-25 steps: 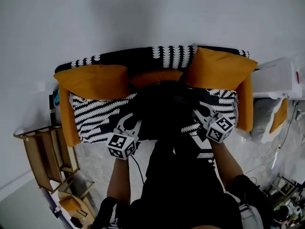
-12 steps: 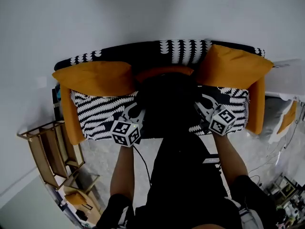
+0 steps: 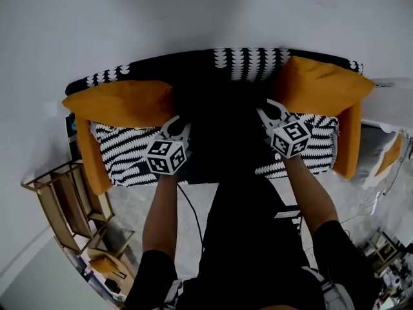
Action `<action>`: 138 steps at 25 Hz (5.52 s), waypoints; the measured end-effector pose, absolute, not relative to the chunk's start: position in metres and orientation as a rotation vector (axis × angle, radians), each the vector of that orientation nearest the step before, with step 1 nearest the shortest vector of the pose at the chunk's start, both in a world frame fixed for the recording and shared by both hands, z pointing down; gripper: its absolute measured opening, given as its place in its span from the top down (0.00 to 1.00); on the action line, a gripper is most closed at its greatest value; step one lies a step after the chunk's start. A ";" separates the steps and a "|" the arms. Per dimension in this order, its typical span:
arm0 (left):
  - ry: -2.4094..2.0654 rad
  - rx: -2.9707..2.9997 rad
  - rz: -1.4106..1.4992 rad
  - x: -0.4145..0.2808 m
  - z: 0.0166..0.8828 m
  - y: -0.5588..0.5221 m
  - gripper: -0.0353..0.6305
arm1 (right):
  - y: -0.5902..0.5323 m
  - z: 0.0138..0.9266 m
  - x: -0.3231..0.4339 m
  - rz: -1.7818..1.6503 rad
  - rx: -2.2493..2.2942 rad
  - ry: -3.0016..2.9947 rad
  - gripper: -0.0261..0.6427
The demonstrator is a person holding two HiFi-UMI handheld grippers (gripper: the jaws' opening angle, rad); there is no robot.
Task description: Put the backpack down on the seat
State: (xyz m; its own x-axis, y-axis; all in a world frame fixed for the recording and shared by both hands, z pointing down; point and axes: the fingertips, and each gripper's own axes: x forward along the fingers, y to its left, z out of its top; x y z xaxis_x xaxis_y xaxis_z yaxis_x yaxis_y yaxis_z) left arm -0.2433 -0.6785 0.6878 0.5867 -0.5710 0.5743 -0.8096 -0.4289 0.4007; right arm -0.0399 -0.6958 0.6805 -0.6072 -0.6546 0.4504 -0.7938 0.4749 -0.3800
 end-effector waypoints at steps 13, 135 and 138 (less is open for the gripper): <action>-1.117 2.034 0.571 -0.238 0.746 -0.740 0.87 | -0.757 0.744 -0.034 0.834 1.317 -2.302 0.89; -1.517 2.394 0.126 -0.218 0.458 0.088 0.92 | 0.056 0.442 0.028 0.347 1.511 -2.633 0.91; -1.519 2.403 0.138 -0.193 0.457 0.096 0.92 | 0.075 0.440 0.057 0.334 1.511 -2.630 0.91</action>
